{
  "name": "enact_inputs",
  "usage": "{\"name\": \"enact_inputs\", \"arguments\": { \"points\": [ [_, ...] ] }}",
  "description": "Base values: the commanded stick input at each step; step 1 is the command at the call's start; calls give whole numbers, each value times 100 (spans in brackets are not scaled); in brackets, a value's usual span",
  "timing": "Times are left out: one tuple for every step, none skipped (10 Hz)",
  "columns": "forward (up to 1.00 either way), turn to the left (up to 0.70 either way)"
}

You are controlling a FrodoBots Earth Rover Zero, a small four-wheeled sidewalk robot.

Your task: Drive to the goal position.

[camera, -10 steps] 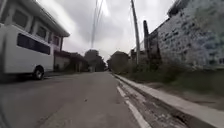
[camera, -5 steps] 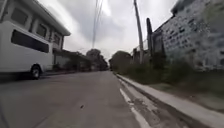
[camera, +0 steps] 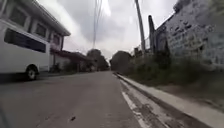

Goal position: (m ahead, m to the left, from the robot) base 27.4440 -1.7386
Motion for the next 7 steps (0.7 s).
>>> {"name": "enact_inputs", "arguments": {
  "points": [
    [70,0],
    [70,0],
    [70,0],
    [70,0],
    [70,0],
    [70,0],
    [70,0]
  ]
}}
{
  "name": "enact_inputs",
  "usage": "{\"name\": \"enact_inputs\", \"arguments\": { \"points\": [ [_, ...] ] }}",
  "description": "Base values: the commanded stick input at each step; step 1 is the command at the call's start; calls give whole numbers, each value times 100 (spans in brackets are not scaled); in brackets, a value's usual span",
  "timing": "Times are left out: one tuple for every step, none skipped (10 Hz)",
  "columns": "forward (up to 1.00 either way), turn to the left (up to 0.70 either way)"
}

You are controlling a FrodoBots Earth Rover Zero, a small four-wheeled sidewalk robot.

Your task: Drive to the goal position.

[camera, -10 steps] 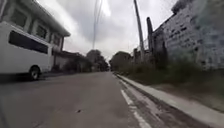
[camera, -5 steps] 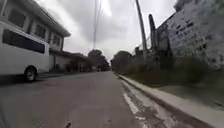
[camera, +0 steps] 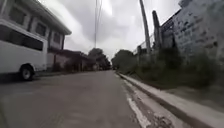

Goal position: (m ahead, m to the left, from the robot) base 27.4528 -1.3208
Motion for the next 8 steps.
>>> {"name": "enact_inputs", "arguments": {
  "points": [
    [70,0],
    [70,0],
    [70,0],
    [70,0],
    [70,0],
    [70,0],
    [70,0],
    [70,0]
  ]
}}
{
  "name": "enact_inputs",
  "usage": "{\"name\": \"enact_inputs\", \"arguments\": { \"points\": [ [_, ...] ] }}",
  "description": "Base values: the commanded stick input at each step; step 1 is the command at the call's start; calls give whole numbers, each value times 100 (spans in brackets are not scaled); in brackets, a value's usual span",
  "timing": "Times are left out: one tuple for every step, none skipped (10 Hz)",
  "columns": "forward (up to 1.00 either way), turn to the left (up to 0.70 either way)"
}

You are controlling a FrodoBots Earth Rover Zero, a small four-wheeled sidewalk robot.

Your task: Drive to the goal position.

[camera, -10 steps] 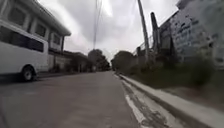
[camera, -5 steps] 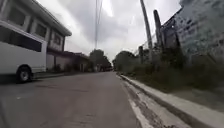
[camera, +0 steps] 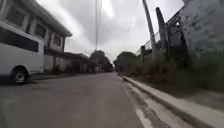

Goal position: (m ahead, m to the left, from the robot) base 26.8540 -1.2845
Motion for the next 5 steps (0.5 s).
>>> {"name": "enact_inputs", "arguments": {
  "points": [
    [70,0],
    [70,0],
    [70,0],
    [70,0],
    [70,0]
  ]
}}
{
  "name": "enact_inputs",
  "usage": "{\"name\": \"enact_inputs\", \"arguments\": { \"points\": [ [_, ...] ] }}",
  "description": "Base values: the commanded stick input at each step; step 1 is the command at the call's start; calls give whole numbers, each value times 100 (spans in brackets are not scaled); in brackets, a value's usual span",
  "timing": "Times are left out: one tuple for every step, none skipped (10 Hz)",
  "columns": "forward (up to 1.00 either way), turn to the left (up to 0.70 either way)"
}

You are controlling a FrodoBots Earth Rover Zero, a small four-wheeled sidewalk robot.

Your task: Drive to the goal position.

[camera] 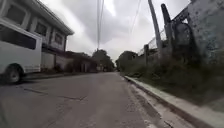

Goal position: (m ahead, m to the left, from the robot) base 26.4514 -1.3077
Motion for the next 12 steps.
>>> {"name": "enact_inputs", "arguments": {
  "points": [
    [70,0],
    [70,0],
    [70,0],
    [70,0],
    [70,0],
    [70,0],
    [70,0],
    [70,0],
    [70,0],
    [70,0],
    [70,0],
    [70,0]
  ]
}}
